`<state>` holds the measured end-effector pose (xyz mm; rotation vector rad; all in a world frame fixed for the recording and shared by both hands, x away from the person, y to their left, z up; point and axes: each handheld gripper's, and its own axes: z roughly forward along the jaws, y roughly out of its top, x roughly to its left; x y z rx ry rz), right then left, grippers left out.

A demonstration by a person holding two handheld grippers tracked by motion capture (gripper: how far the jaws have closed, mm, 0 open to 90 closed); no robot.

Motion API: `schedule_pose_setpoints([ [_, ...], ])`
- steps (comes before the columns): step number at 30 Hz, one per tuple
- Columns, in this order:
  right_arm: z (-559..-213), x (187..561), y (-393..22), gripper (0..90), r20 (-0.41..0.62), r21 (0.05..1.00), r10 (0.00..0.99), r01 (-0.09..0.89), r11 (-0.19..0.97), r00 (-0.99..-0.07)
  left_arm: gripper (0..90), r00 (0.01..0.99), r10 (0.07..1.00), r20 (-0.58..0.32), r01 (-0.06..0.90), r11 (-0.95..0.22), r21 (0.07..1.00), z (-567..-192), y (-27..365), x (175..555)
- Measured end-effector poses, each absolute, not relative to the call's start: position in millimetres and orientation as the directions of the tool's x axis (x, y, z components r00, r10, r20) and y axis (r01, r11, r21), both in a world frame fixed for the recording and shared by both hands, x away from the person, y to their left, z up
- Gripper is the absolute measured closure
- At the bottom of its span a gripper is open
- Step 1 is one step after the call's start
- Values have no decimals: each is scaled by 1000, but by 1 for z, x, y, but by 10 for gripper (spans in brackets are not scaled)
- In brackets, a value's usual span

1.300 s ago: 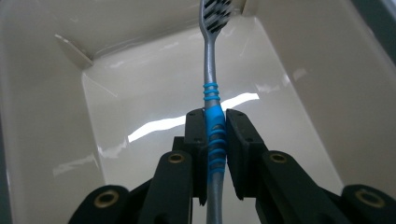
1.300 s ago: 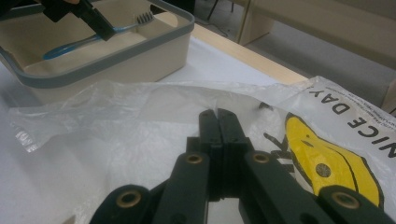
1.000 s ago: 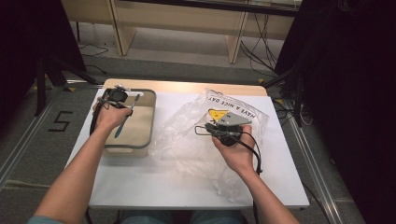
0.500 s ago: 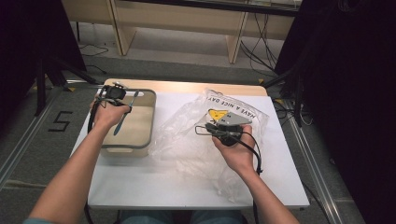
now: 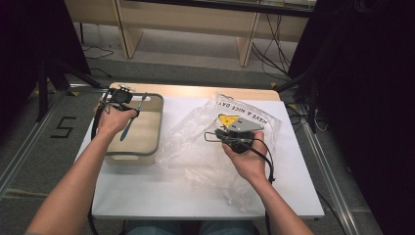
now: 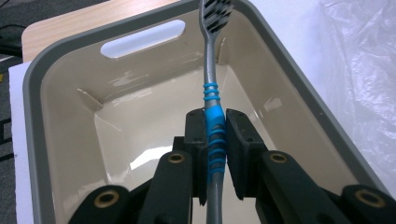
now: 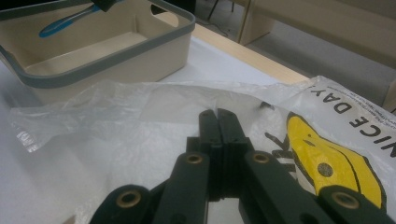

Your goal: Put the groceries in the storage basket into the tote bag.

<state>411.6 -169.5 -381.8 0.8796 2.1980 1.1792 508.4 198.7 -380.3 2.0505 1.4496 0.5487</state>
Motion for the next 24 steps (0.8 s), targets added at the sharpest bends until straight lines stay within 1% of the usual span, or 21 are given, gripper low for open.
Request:
schedule_pose_setpoints([
  [17,-383,412,-170,900,-115,856,734,309,416,-669,790,362,932,5,686,-270,676,-369,195,494],
  [24,-383,412,-170,900,-115,856,734,309,415,-669,790,384,923,18,664,-290,689,-364,190,487],
])
